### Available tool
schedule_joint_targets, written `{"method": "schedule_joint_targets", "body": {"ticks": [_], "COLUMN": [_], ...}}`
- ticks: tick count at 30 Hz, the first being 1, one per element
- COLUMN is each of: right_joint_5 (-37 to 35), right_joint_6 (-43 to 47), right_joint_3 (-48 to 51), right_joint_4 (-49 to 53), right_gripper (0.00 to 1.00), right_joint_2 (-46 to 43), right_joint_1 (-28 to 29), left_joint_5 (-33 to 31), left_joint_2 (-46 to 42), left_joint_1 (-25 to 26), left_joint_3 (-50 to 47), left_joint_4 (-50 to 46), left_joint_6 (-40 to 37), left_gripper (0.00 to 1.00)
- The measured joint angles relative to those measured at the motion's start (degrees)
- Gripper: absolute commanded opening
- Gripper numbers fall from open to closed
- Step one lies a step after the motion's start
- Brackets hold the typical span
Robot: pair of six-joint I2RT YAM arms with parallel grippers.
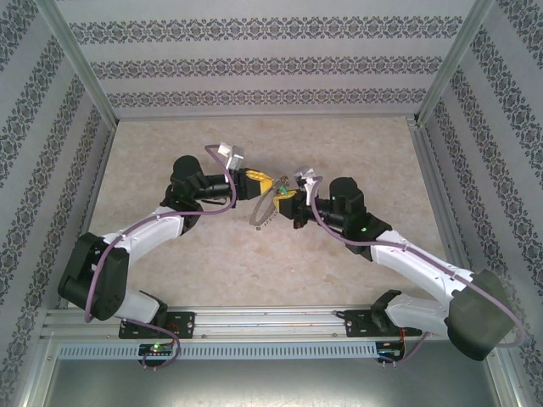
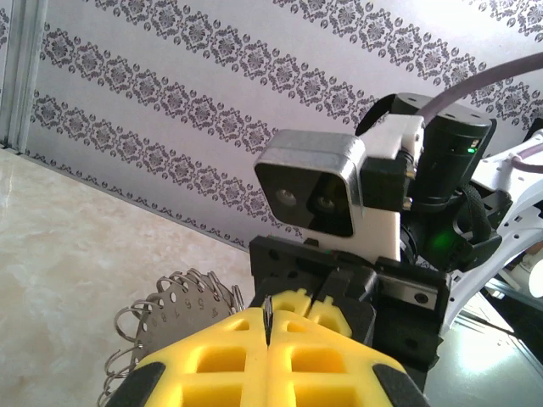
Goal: Put the keys on the keyring
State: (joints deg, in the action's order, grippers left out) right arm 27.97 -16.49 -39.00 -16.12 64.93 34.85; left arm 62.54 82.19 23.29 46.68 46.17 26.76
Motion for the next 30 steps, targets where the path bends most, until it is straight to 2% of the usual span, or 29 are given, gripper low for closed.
{"method": "schedule_joint_targets", "body": {"ticks": [12,30], "right_joint_5": [4.4,5.2], "right_joint_6": [2.2,6.3], "right_joint_3": [-6.5,-13.9], "right_joint_4": [10.0,19.7], "right_gripper": [0.0,0.0], "right_joint_2": [0.7,5.2], "right_joint_1": [-1.8,-1.7], "left_joint_5": [-1.1,-4.7], "left_joint_2": [-3.5,-5.9], "left_joint_1": [0.0,0.5], "left_joint_3": [-0.1,0.0], "left_joint_4": [-7.7,-19.1], "left_joint_6": [-6.8,-15.5], "left_gripper": [0.0,0.0]}}
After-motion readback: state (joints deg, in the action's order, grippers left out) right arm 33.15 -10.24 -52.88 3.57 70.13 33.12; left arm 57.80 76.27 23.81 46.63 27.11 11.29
